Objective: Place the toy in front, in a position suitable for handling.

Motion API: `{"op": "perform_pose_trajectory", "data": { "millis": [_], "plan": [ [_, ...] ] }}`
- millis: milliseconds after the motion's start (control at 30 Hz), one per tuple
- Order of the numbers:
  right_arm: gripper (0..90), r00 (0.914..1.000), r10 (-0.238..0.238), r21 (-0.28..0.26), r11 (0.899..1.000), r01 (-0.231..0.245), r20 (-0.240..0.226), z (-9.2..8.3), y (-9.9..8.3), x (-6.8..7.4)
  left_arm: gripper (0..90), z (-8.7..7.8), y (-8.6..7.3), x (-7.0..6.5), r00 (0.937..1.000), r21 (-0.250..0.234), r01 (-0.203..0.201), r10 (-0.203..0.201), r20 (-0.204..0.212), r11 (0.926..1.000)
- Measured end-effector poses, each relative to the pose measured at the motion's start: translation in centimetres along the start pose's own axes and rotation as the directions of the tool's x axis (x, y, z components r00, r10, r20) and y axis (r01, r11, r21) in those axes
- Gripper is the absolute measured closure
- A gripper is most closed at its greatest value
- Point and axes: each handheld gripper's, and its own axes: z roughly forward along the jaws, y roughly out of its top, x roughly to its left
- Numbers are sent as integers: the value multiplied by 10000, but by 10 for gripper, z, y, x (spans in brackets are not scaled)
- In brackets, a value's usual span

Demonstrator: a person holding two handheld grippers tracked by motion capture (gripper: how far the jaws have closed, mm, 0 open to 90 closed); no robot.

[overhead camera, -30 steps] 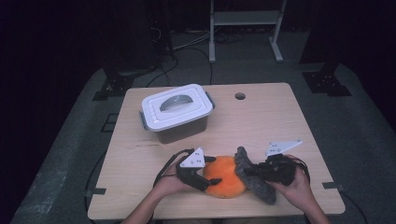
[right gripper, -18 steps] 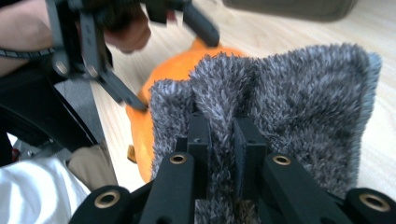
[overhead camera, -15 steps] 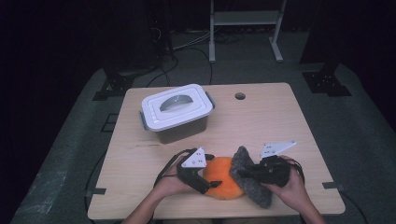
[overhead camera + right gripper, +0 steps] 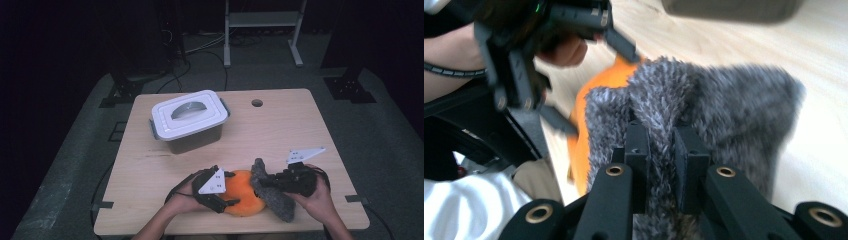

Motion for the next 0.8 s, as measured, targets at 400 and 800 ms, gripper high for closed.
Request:
{"op": "perform_pose_trajectory", "data": {
  "millis": [400,800],
  "plan": [
    [786,9931,1173,274,9927,-1171,-41,-7,-23,-27,233,0,-1,-1,10000,-18,-5,5,27,10000],
    [785,9948,956,35,9954,-955,-360,10,-1,-25,240,0,-4,-3,9996,-187,-278,279,52,9994]
  ]
}}
